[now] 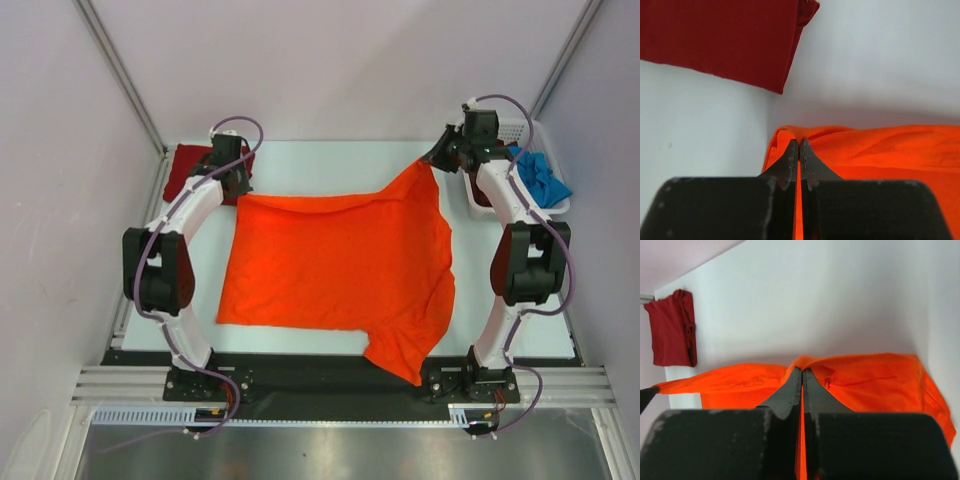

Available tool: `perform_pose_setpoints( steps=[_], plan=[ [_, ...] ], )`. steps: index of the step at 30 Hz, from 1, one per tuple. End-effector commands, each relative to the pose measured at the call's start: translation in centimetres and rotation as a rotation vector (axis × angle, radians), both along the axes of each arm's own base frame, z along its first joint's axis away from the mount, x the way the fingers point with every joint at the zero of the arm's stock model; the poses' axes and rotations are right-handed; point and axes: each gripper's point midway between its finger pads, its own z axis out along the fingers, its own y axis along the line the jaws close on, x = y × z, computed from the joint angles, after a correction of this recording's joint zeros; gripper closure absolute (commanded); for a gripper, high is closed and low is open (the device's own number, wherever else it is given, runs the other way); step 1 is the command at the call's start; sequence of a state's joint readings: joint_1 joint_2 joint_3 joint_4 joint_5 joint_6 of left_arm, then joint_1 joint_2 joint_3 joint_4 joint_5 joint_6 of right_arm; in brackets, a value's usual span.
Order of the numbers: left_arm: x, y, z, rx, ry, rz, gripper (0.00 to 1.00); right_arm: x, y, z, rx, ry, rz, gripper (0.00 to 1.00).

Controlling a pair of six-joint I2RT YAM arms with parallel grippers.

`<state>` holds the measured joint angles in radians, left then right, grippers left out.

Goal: Fold and stack the t-shirts
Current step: Flatten the tshirt out

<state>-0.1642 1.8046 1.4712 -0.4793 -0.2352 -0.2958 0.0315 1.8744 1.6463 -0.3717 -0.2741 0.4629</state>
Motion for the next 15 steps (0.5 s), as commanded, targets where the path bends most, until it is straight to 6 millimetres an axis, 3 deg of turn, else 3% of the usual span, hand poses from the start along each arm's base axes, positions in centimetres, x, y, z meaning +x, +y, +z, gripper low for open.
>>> perform_pose_setpoints(
  steps=[1,3,6,10,15],
  plan=[
    [2.3,0.4,3.0,0.0,-0.077,-0.013,1.0,1.4,0.8,2.8,0.049,-0.044,0.007,1.0],
    [2.4,0.9,3.6,-0.001,-0.091,-0.003,1.0,1.5,1.2,3.5,0.058,-0.046,0.013,1.0],
    [2.6,2.3,3.8,0.003,-0.09,0.016,1.0,1.3,1.3,2.9,0.073,-0.015,0.017,1.0],
    [2.6,3.8,3.0,0.009,-0.068,0.042,1.0,1.2,1.8,1.6,0.088,0.036,0.025,1.0],
    [2.2,5.8,2.4,0.002,-0.028,0.097,1.0,1.1,3.1,2.1,0.139,0.05,0.048,1.0]
  ],
)
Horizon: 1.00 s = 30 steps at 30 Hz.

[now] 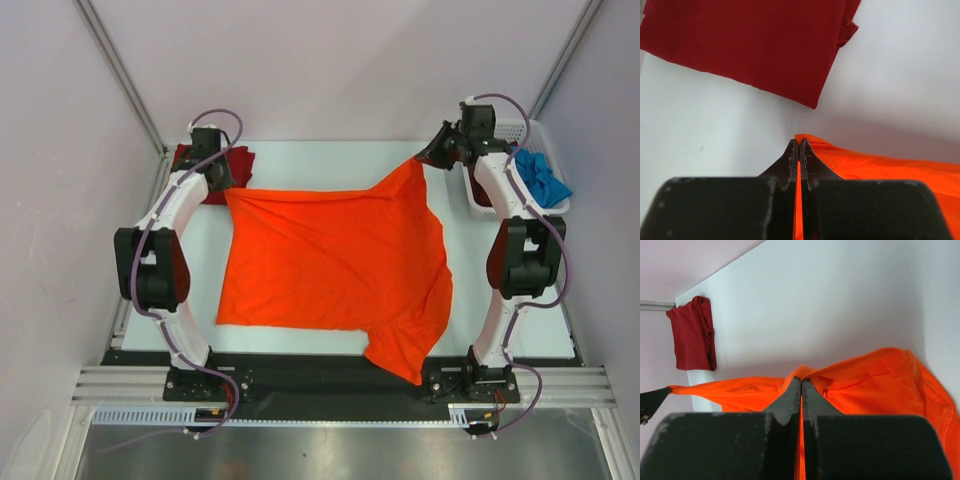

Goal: Fold and stack the t-shirts
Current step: Flatten the tshirt out

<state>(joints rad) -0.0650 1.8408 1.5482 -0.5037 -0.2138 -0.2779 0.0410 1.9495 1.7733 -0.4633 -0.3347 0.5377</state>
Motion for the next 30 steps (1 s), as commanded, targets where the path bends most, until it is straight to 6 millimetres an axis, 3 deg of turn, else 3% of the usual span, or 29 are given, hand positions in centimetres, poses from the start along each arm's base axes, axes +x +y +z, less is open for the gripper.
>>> perform_pose_setpoints(
  steps=[1,6,18,22,23,25,26,27,28,29,30],
  plan=[
    [0.7,2.2,1.3,-0.002,-0.014,0.04,1.0,0.2,2.0,1.7,0.05,-0.005,0.042,1.0],
    [1.1,1.8,1.3,-0.049,-0.026,0.014,1.0,0.1,2.8,1.3,0.049,0.017,0.063,1.0],
    [2.6,-0.2,3.3,-0.112,-0.068,-0.035,1.0,3.1,-0.7,4.4,0.057,-0.045,-0.031,1.0],
    [1.2,0.0,5.4,-0.106,-0.104,-0.018,1.0,2.8,-1.2,7.8,0.06,-0.108,-0.044,1.0],
    [0.7,0.1,7.1,-0.101,-0.134,-0.018,0.99,2.2,-1.3,9.5,0.056,-0.138,-0.047,1.0],
    [-0.5,0.3,8.6,-0.092,-0.139,-0.012,1.0,1.1,-1.4,11.5,0.05,-0.162,-0.042,1.0],
    [-1.4,0.4,10.5,-0.09,-0.171,-0.01,1.0,0.6,-1.6,12.9,0.042,-0.184,-0.051,1.0],
    [-2.1,0.5,11.3,-0.088,-0.18,-0.008,1.0,-0.7,-1.8,15.1,0.031,-0.222,-0.057,1.0],
    [-3.0,0.7,11.9,-0.08,-0.176,-0.002,1.0,-1.7,-2.0,15.8,0.024,-0.217,-0.064,1.0],
    [-4.4,0.7,14.2,-0.078,-0.224,0.0,1.0,-2.6,-2.3,16.4,0.013,-0.221,-0.08,1.0],
    [-5.2,1.0,14.9,-0.067,-0.237,0.014,1.0,-4.5,-2.5,18.3,0.002,-0.247,-0.087,1.0]
  ],
)
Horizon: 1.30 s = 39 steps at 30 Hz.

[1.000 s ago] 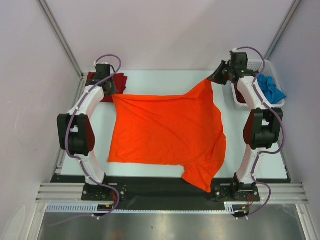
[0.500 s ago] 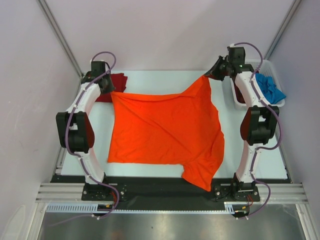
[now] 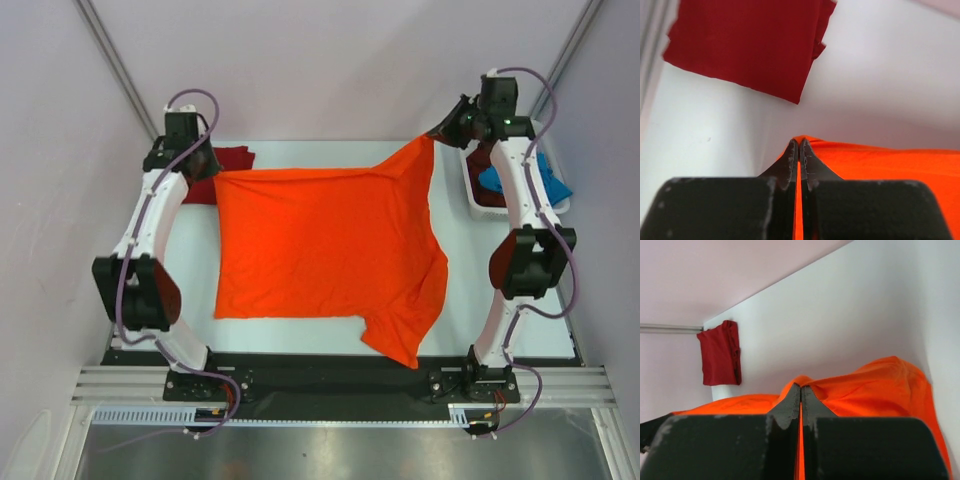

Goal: Fold and stack the t-shirts
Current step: Flatten the tshirt out

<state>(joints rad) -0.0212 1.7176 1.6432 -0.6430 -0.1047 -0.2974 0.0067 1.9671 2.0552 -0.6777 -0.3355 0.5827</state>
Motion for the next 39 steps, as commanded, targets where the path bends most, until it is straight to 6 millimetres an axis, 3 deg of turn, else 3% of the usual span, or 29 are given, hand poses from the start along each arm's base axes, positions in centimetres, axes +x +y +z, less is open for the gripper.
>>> perform_pose_setpoints(
  steps=[1,2,3,6,7,9,10,12,13,14,17,18,20,23,25,26,29,33,34,35,38,39],
  plan=[
    [-4.3,0.9,8.4,0.023,-0.173,0.049,1.0,-6.0,-1.0,11.8,-0.049,-0.224,-0.04,1.0],
    [-5.3,1.0,9.3,0.022,-0.19,0.057,1.0,-7.0,-1.0,12.5,-0.063,-0.237,-0.05,1.0],
    [-7.0,1.1,11.7,0.022,-0.251,0.059,1.0,-9.5,-0.9,14.2,-0.07,-0.266,-0.051,1.0],
    [-10.1,1.2,13.7,0.024,-0.278,0.069,1.0,-13.5,-0.2,16.8,-0.075,-0.315,-0.053,1.0],
    [-11.5,1.3,15.0,0.026,-0.313,0.08,1.0,-16.2,-0.3,18.8,-0.073,-0.361,-0.058,1.0],
    [-13.2,0.3,16.0,0.025,-0.343,0.057,1.0,-19.4,-0.6,20.4,-0.07,-0.388,-0.073,1.0],
    [-14.8,0.1,17.0,0.02,-0.386,0.046,1.0,-22.3,-0.9,22.9,-0.057,-0.458,-0.084,1.0],
    [-16.3,-0.3,18.8,-0.004,-0.456,0.031,1.0,-25.3,-0.9,24.7,-0.031,-0.506,-0.085,1.0],
    [-17.3,-0.3,20.0,-0.012,-0.503,0.026,1.0,-27.1,-0.9,25.4,-0.025,-0.525,-0.084,1.0],
    [-19.3,-0.2,22.0,-0.024,-0.573,0.025,1.0,-30.1,-1.0,26.7,-0.011,-0.583,-0.084,1.0],
    [-24.4,0.7,26.9,-0.021,-0.741,0.044,1.0,-35.1,-1.2,28.1,0.012,-0.65,-0.082,1.0],
    [-25.7,0.5,28.1,-0.029,-0.783,0.034,1.0,-37.8,-1.4,28.7,0.016,-0.69,-0.081,1.0],
    [-29.2,1.2,30.6,-0.031,-0.881,0.04,0.99,-41.0,-1.4,30.1,0.029,-0.756,-0.07,1.0],
    [-33.1,1.9,32.9,-0.05,-0.975,0.034,1.0,-44.5,-1.1,31.3,0.044,-0.814,-0.053,1.0],
    [-34.5,2.9,33.5,-0.049,-1.0,0.057,1.0,-45.5,-1.1,31.9,0.044,-0.84,-0.055,1.0],
    [-35.0,3.3,33.7,-0.052,-1.009,0.069,1.0,-46.5,-1.0,33.2,0.045,-0.892,-0.054,1.0],
    [-34.5,3.2,33.5,-0.033,-0.998,0.062,1.0,-45.7,-1.0,34.6,0.052,-0.921,-0.06,1.0],
    [-31.1,2.2,32.2,0.017,-0.926,0.037,1.0,-41.0,-1.1,33.8,0.052,-0.866,-0.073,1.0],
    [-28.9,1.5,30.9,0.046,-0.87,0.026,1.0,-38.2,-1.2,32.1,0.054,-0.799,-0.081,1.0],
    [-27.8,1.3,30.2,0.061,-0.845,0.026,1.0,-37.0,-1.3,32.3,0.053,-0.811,-0.088,1.0],
    [-22.8,0.0,24.8,0.136,-0.676,0.003,1.0,-30.2,-1.0,28.2,0.047,-0.67,-0.077,1.0],
    [-21.0,-0.5,22.0,0.154,-0.617,-0.004,1.0,-28.6,-0.9,27.5,0.048,-0.653,-0.074,1.0]
  ],
)
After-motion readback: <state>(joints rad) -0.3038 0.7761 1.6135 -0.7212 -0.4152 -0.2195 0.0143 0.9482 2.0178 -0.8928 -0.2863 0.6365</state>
